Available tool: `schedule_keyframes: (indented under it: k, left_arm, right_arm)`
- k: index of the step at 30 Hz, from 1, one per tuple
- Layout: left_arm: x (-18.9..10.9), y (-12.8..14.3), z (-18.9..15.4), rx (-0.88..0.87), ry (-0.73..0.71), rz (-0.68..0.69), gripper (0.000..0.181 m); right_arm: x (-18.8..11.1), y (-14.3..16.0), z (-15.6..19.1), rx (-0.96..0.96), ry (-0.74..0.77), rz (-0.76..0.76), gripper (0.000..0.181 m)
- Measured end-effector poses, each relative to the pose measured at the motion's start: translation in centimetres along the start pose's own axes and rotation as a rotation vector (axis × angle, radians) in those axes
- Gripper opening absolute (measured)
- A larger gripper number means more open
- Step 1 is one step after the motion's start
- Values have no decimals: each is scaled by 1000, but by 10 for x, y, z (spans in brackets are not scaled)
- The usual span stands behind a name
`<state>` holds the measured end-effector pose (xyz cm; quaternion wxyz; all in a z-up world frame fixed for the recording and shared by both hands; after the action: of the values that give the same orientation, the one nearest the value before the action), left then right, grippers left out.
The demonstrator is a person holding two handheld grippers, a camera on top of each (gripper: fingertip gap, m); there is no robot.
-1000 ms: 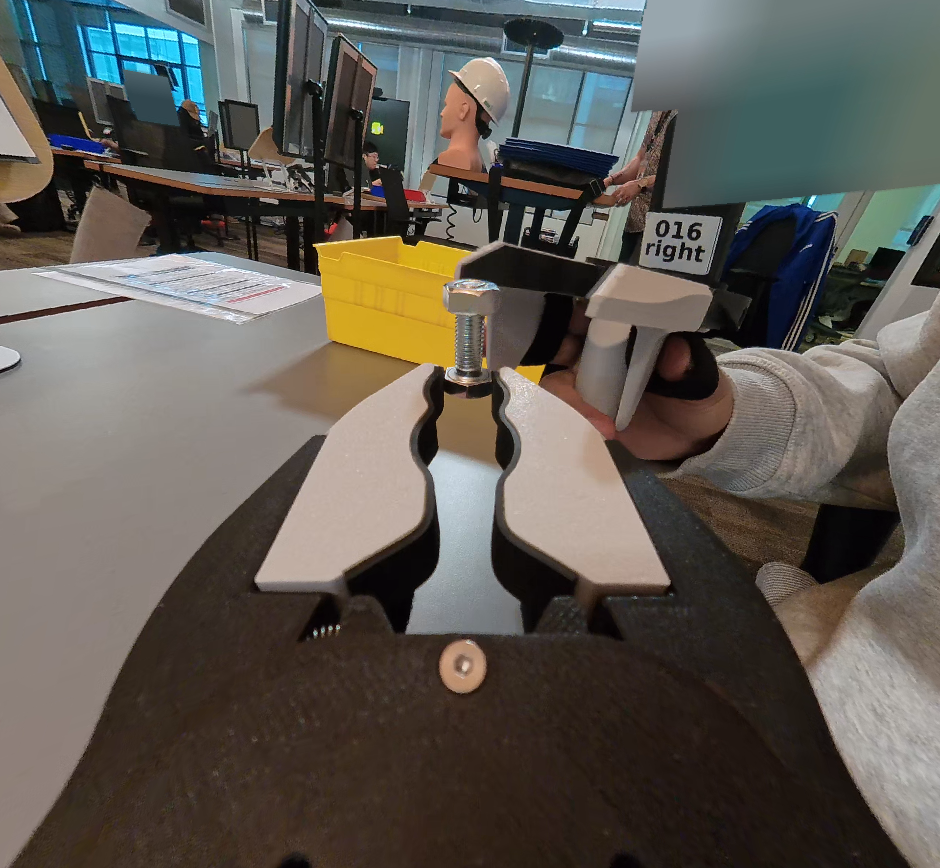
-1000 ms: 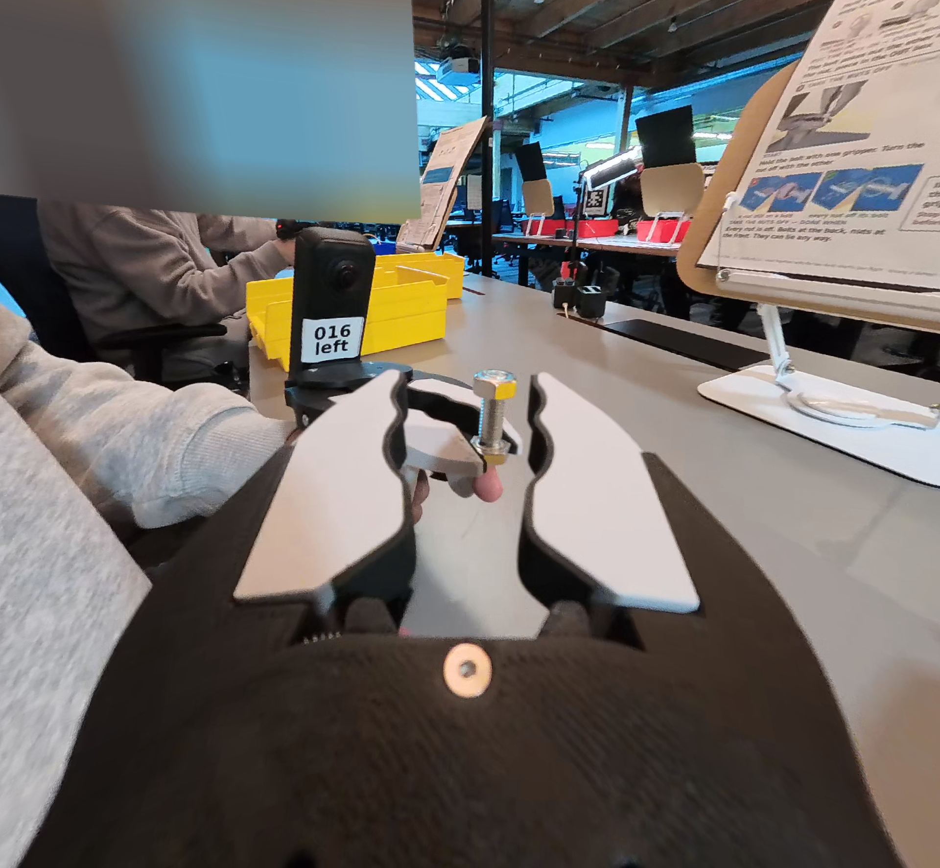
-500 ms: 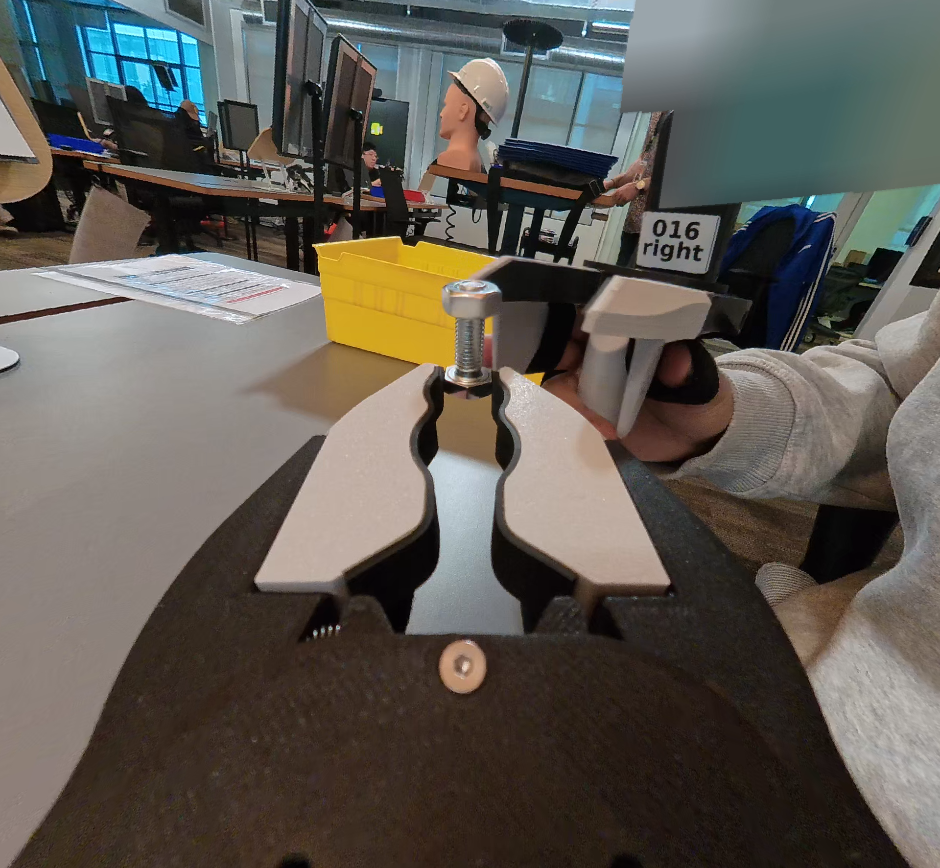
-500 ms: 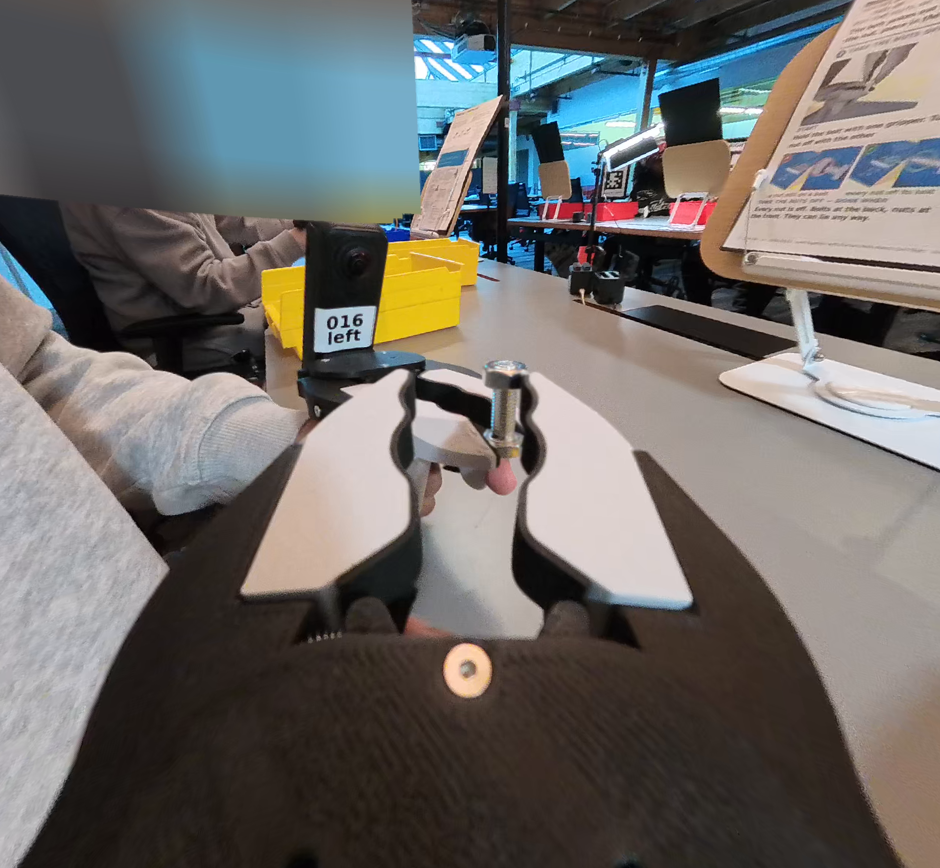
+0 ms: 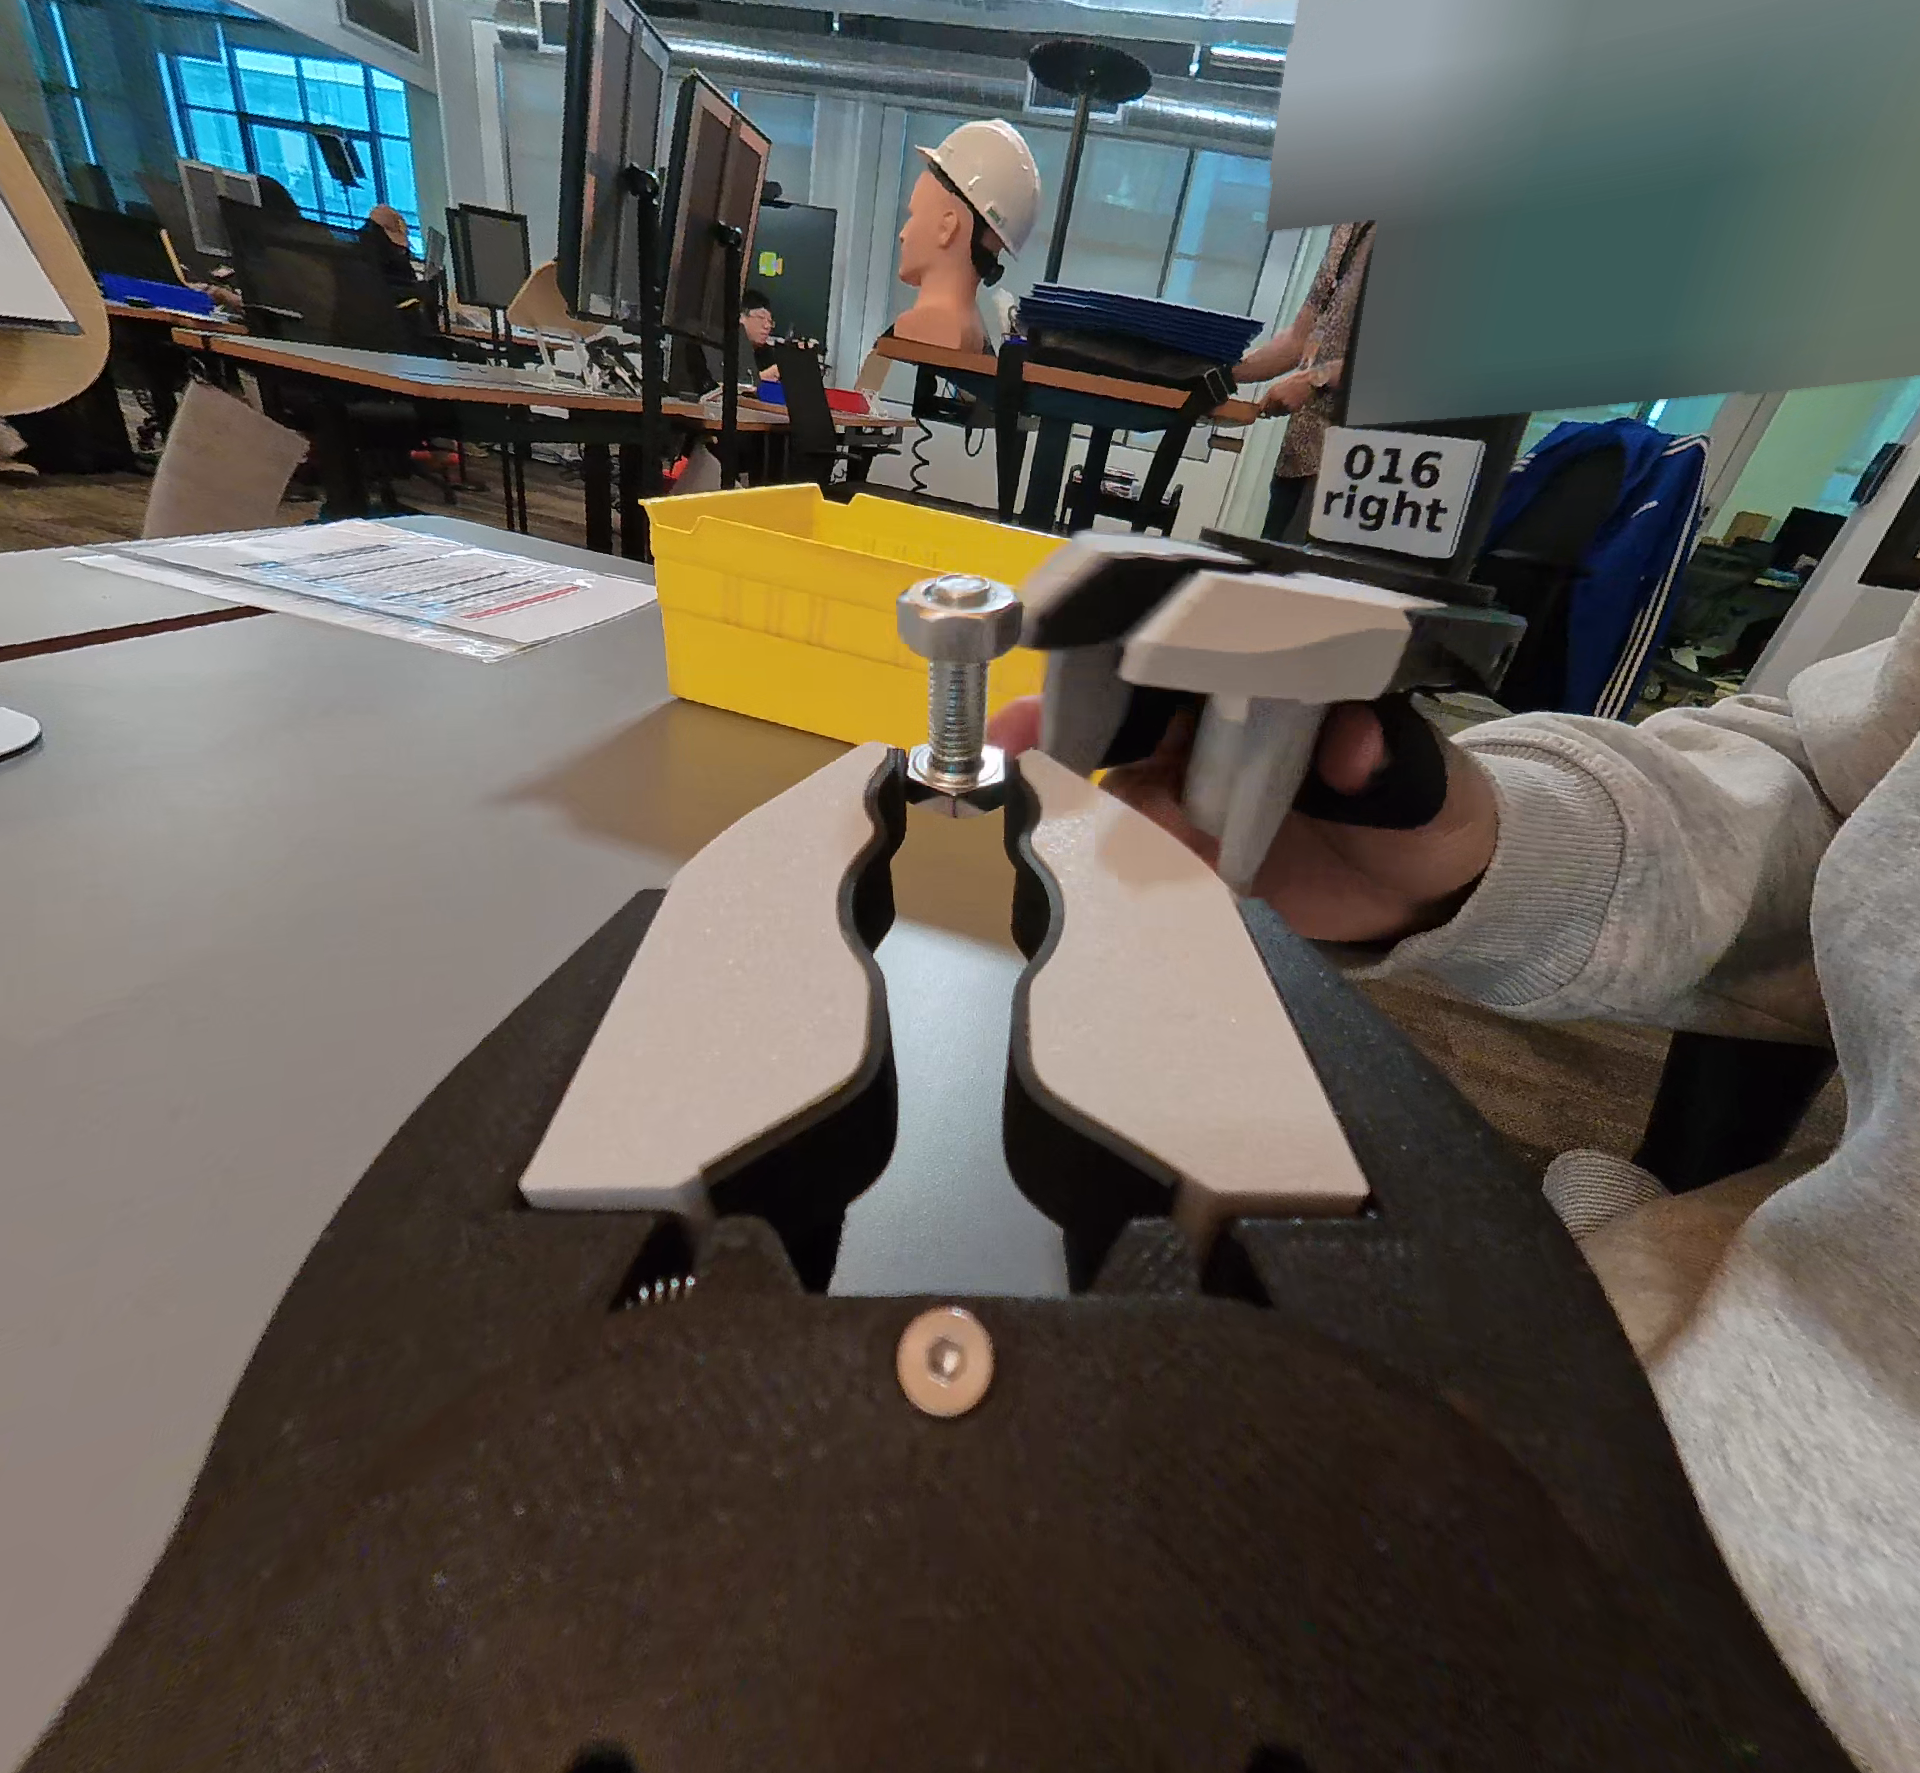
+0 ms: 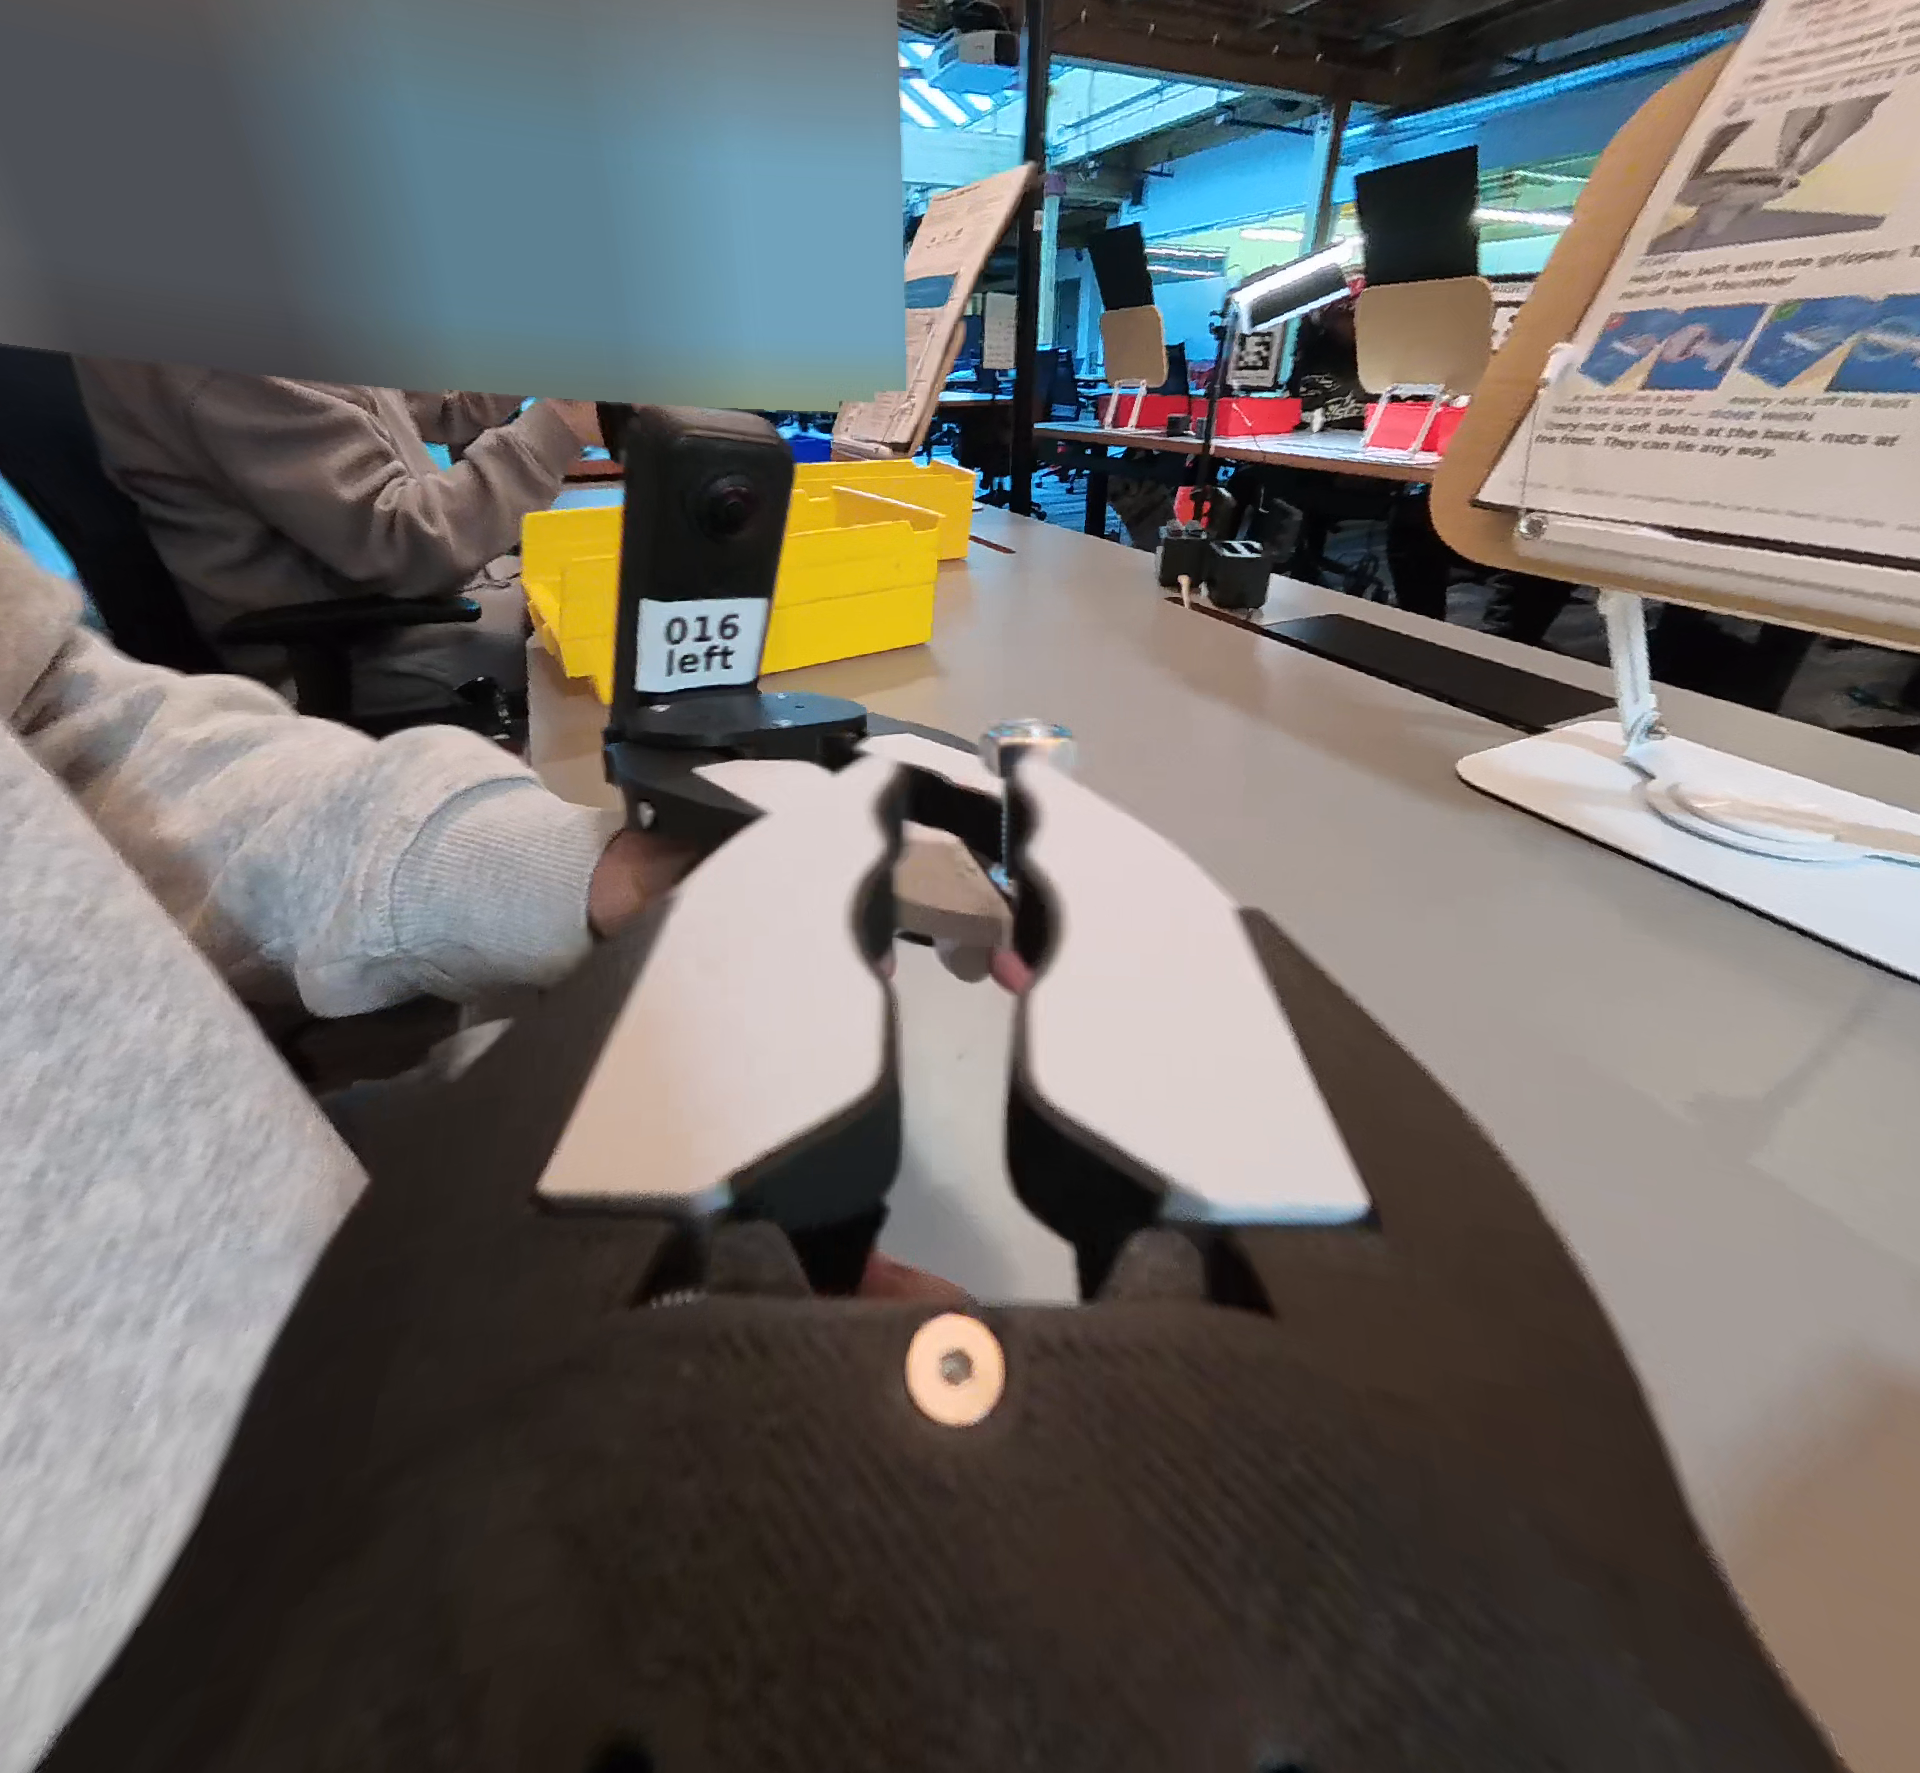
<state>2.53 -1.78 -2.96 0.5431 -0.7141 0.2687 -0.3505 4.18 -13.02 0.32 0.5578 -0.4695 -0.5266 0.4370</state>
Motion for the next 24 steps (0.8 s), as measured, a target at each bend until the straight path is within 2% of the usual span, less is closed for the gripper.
schedule_keyframes:
  k: [1,4,8,9,13,15,16,18,22,24]
  left_arm:
    - [0,0,0,-2,1,1,18]
    - [0,0,0,0,1,1,18]
    - [0,0,0,0,1,1,18]
    - [0,0,0,0,1,1,18]
    - [0,0,0,0,0,0,18]
    - [0,0,0,-2,0,1,18]
    - [0,0,0,-2,0,1,18]
    - [0,0,0,0,0,2,18]
    - [0,0,0,1,-1,3,18]
    - [0,0,0,1,-1,4,18]
  right_arm:
    - [-2,-1,1,-5,-6,1,3]
    - [-3,-3,-2,-11,20,-12,1]
    - [0,-1,-6,7,59,-40,43]
    - [1,0,-5,15,54,-37,47]
    - [1,0,0,-1,15,-13,31]
    - [-2,-3,1,-21,-1,-6,1]
    - [-3,-4,1,-25,9,-9,0]
    - [-3,-4,-2,-25,36,-25,7]
    - [0,-1,-7,0,76,-47,49]
    - [2,1,-5,16,50,-33,50]
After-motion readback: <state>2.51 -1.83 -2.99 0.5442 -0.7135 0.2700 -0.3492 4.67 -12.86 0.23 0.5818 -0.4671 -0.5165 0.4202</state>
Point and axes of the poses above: each gripper's, where its closed fingertips meet, x out along the fingers, y out of its underside, z = x × y across the jaws, the point moved 7 cm from there along -x, back along the fingers, and after that the axes turned 6 degrees about -z, right-handed, at the moved point
